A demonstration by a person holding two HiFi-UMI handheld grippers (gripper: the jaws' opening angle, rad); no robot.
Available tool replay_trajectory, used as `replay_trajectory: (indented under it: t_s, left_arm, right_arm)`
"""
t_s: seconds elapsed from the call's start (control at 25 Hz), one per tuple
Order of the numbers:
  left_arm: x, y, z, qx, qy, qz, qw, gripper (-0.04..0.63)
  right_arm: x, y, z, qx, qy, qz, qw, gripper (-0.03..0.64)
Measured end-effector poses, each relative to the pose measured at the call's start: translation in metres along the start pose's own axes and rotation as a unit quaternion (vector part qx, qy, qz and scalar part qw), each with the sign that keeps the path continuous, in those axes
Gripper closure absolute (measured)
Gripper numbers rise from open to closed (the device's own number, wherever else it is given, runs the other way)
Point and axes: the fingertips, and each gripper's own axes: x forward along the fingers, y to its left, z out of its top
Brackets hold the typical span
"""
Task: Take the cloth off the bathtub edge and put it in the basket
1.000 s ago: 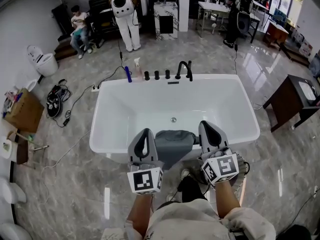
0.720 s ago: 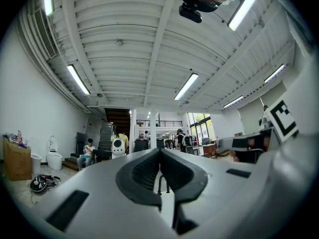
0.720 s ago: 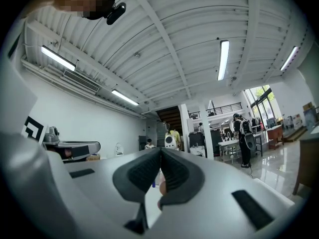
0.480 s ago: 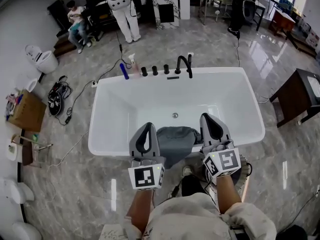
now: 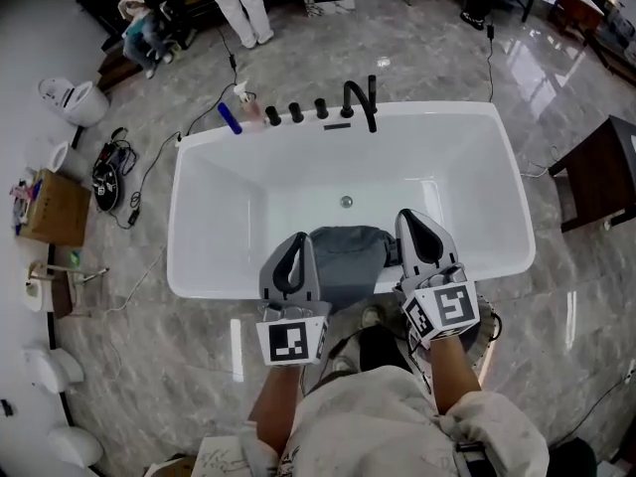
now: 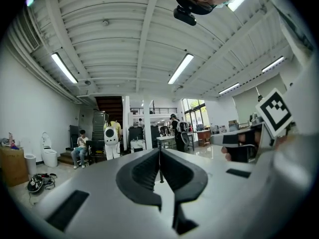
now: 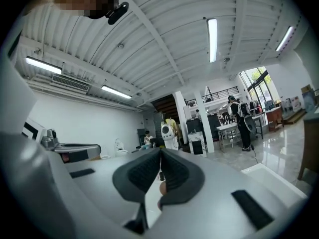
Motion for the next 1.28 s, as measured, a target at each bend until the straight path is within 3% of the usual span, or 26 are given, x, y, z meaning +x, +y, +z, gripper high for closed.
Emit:
replay_trajectory:
  t_s: [0.4,0.76,0.92,1.16,1.28]
  left_arm:
    - [0.045,-0.014,-0.100,0.001,0.095,-0.011,0.9955,0.591]
    - [0.043,-0.017,-0.197,0.003,0.188,-0.038,0.9814,0.589]
    - [0.032,-0.019,-0.246,0.008,0.235,-0.072,0.9693,0.589]
    - [0.005,-0.025,-0.316,0.024,0.301,-0.133,0.9439,0.588]
    - [-0.007,-0.030,-0.346,0.031,0.328,-0.160,0.9305,0.544]
  right_arm:
    - [0.038,-0.059,-0.054,0.039,0.053,0.011,0.998,0.627]
    - [0.054,-0.058,-0.106,0.048,0.105,0.019,0.993,0.627]
    - [0.057,-0.049,-0.128,0.046,0.127,0.012,0.991,0.627]
    - [0.049,-0.030,-0.162,0.046,0.164,-0.001,0.985,0.627]
    - [0.045,-0.022,-0.175,0.047,0.179,-0.008,0.983,0.627]
